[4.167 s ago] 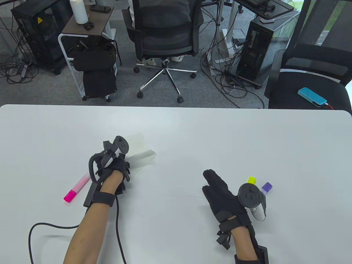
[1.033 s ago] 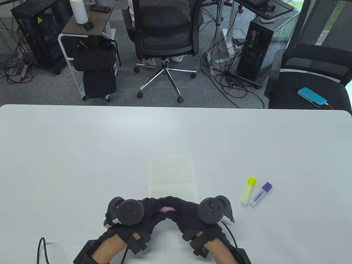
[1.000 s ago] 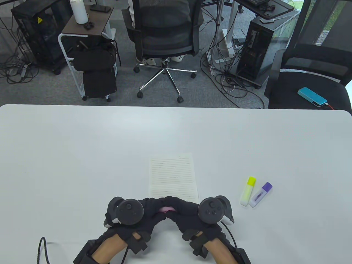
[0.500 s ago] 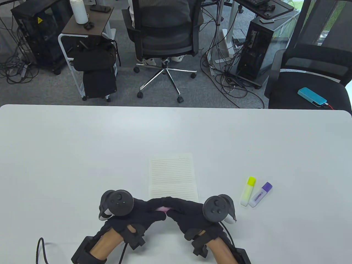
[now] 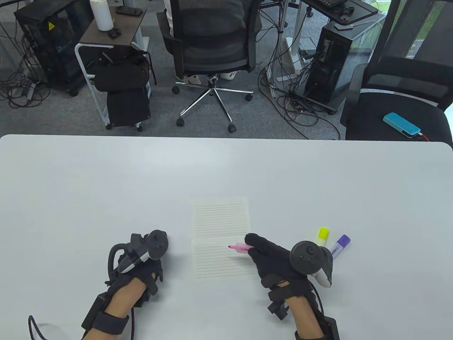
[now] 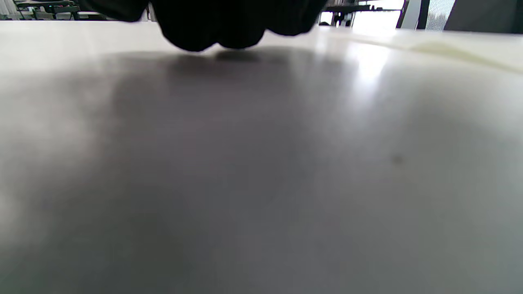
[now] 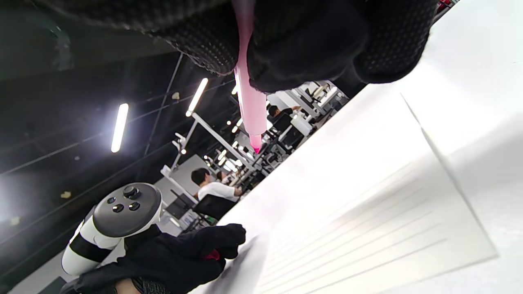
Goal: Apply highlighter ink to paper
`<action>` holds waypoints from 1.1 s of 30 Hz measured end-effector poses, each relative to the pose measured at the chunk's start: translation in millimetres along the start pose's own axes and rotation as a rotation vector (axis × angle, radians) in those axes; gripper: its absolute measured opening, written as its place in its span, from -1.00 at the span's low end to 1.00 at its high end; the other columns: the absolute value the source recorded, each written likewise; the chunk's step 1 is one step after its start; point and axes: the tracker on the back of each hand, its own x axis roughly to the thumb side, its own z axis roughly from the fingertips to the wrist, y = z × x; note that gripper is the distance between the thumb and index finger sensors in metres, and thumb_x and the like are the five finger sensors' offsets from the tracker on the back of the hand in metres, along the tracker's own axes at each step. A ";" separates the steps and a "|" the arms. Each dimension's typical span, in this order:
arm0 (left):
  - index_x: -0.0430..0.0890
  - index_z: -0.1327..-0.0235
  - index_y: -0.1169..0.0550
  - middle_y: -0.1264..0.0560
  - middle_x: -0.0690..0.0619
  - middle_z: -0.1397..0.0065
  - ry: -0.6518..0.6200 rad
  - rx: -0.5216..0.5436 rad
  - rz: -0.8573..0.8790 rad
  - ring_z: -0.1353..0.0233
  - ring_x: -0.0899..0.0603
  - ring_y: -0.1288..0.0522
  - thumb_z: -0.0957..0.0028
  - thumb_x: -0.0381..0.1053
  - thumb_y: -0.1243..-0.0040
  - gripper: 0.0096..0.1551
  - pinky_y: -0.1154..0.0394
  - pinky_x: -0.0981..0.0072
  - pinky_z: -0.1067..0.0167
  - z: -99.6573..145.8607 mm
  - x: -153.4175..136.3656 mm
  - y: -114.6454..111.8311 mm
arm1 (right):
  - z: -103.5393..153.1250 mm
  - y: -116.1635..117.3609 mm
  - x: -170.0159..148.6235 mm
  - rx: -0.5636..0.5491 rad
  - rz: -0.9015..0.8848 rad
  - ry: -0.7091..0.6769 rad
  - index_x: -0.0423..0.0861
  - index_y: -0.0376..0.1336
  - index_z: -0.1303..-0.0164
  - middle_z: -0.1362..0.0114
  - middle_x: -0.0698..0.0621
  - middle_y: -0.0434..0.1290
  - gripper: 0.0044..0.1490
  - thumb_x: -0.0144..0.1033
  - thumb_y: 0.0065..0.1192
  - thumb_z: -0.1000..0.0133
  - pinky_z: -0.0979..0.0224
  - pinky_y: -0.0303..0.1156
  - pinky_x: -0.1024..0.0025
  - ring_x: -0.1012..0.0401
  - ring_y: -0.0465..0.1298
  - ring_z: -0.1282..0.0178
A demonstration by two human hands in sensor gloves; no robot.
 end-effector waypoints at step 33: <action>0.15 -0.55 0.09 0.18 0.01 -0.67 -0.224 -0.195 0.090 -0.66 -0.32 0.13 0.12 0.36 -0.24 0.12 0.15 -0.41 -0.46 -3.8 108.0 19.1 | -4.2 19.8 8.6 0.033 0.165 0.033 -0.06 0.20 -0.59 -0.23 -0.19 0.52 -0.42 -0.23 0.25 -0.37 -0.36 0.42 -0.15 0.03 0.57 0.16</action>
